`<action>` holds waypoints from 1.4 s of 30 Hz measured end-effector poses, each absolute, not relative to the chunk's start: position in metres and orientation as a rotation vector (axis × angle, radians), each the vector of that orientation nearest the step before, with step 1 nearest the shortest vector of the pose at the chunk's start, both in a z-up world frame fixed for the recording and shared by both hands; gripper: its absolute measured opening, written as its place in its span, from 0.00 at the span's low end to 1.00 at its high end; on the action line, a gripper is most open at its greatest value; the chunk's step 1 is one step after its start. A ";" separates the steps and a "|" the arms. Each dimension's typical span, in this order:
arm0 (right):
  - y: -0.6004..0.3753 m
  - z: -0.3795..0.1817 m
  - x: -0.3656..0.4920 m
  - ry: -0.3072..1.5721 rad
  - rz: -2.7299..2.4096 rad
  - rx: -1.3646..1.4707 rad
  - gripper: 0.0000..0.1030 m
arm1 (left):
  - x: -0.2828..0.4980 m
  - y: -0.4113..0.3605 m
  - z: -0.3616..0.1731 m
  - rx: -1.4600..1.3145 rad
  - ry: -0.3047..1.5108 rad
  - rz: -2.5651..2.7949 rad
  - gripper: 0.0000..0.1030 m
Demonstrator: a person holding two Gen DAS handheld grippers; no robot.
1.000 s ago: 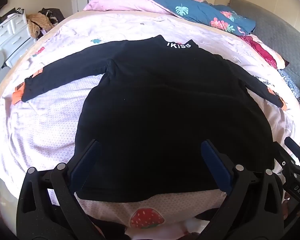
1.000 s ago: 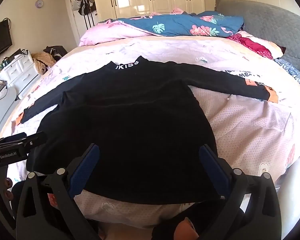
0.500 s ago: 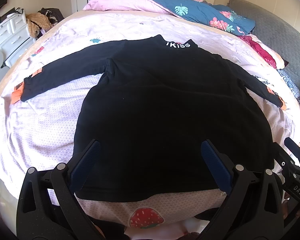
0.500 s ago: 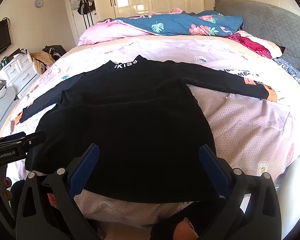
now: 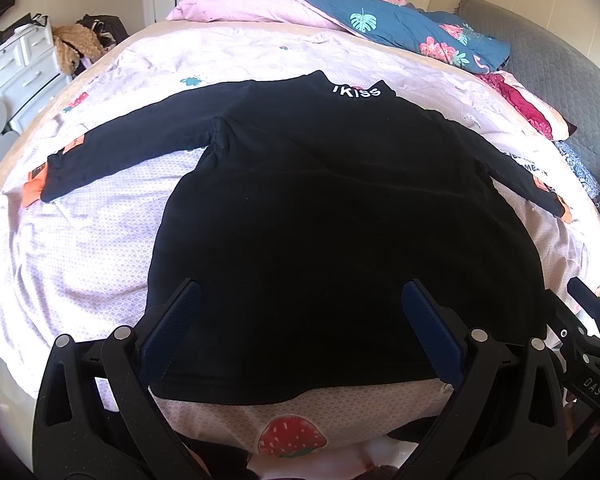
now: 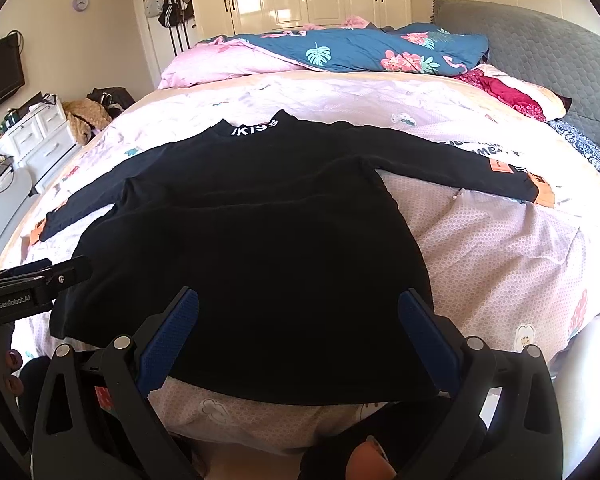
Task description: Fold small clothes
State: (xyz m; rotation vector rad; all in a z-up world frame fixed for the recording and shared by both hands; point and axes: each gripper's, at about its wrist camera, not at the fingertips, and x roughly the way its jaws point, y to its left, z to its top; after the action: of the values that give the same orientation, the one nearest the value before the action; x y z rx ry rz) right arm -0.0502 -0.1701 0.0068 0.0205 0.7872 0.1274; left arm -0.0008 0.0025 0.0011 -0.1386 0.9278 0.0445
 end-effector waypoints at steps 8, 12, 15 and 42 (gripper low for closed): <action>-0.170 0.007 -0.050 0.785 0.131 0.020 0.96 | -0.001 0.002 0.002 -0.140 0.922 0.044 0.92; -0.170 0.006 -0.050 0.785 0.133 0.021 0.96 | -0.002 0.002 0.002 -0.140 0.922 0.043 0.92; -0.169 0.006 -0.050 0.785 0.135 0.019 0.96 | -0.001 0.002 0.002 -0.141 0.923 0.045 0.92; -0.168 0.003 -0.034 0.792 0.132 0.013 0.96 | 0.023 -0.006 0.002 -0.137 0.925 0.048 0.92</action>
State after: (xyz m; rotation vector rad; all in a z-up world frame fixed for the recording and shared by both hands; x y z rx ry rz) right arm -0.0338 -0.1678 0.0025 0.0126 0.7919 0.1319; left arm 0.0234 -0.0056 0.0020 -0.1372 0.9245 0.0476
